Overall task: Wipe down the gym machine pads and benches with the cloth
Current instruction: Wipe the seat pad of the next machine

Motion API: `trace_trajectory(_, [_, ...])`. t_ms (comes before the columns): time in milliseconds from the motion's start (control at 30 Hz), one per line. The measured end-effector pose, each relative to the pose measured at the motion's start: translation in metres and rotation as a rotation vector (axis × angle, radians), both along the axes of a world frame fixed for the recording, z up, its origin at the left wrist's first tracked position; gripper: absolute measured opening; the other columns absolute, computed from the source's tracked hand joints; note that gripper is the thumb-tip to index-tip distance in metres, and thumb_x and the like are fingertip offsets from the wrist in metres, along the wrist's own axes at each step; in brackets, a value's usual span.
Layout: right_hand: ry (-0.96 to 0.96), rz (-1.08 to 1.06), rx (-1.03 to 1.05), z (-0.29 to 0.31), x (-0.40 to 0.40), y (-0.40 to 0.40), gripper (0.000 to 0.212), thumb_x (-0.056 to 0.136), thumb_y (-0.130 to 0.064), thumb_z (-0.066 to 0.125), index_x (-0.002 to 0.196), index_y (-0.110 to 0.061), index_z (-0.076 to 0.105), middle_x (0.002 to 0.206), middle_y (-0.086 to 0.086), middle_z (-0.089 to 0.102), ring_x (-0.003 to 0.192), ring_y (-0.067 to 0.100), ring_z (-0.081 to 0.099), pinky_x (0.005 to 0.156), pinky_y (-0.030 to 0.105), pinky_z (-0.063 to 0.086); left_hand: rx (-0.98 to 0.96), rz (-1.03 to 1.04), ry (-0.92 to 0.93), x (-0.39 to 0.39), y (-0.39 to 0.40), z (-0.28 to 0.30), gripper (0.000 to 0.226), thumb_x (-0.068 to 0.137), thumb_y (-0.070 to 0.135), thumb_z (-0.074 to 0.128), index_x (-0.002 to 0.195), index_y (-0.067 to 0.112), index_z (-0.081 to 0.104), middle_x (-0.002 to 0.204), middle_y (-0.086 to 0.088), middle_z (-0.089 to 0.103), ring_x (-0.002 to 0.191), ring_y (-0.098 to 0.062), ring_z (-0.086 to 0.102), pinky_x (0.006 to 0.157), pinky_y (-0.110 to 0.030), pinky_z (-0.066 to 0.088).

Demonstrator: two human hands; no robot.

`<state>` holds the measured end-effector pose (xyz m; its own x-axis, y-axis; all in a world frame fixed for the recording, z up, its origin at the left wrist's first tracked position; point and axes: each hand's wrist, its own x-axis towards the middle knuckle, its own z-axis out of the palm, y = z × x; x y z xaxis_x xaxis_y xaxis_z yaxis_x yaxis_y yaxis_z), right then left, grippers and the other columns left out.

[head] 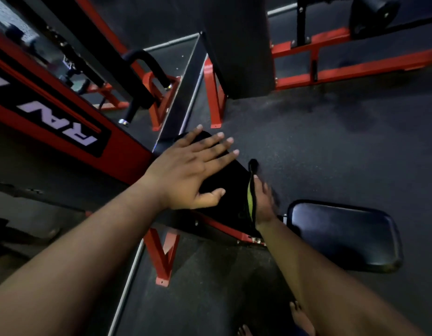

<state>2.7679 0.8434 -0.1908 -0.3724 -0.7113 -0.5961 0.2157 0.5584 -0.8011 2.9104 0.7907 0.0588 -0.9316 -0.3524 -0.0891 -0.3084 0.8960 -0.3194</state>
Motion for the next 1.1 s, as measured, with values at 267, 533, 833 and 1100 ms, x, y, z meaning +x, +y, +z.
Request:
trace_trajectory(267, [0.205, 0.120, -0.499, 0.174, 0.042, -0.021, 0.070, 0.094, -0.072, 0.040, 0.156, -0.042, 0.030, 0.167, -0.012, 0.025, 0.155, 0.014, 0.014, 0.122, 0.062, 0.009, 0.170, 0.310, 0.755, 0.011, 0.009, -0.014, 0.080, 0.096, 0.052, 0.035, 0.162, 0.017, 0.007, 0.170, -0.021, 0.008, 0.159, -0.032, 0.009, 0.128, -0.056, 0.001])
trace_trajectory(533, [0.790, 0.398, -0.798, 0.181, 0.063, 0.023, 0.056, 0.089, -0.061, 0.051, 0.144, -0.049, 0.044, 0.169, -0.014, 0.010, 0.157, 0.024, -0.002, 0.115, 0.072, 0.020, 0.765, 0.791, 1.552, 0.035, 0.052, -0.038, 0.087, 0.090, 0.055, 0.039, 0.164, 0.021, 0.006, 0.172, 0.001, 0.005, 0.157, -0.004, 0.005, 0.130, -0.036, 0.007])
trace_trajectory(833, [0.984, 0.649, -0.771, 0.165, 0.047, 0.080, 0.069, 0.094, -0.053, 0.056, 0.154, -0.058, 0.022, 0.170, -0.014, -0.008, 0.150, 0.029, 0.016, 0.118, 0.056, 0.028, 0.679, 1.011, 1.377, 0.059, 0.112, -0.067, 0.074, 0.096, 0.049, 0.065, 0.157, 0.018, 0.036, 0.172, -0.006, 0.012, 0.157, -0.017, 0.015, 0.126, -0.036, 0.021])
trace_trajectory(1100, [0.873, 0.679, -0.850, 0.182, 0.010, 0.078, 0.074, 0.101, -0.042, 0.057, 0.162, -0.035, 0.016, 0.128, -0.006, 0.052, 0.117, 0.013, 0.053, 0.101, 0.041, 0.046, 0.696, 1.041, 1.610, 0.046, 0.152, -0.056, 0.018, 0.097, 0.009, 0.066, 0.112, 0.011, 0.056, 0.102, 0.003, 0.067, 0.091, 0.002, 0.063, 0.081, -0.016, 0.049])
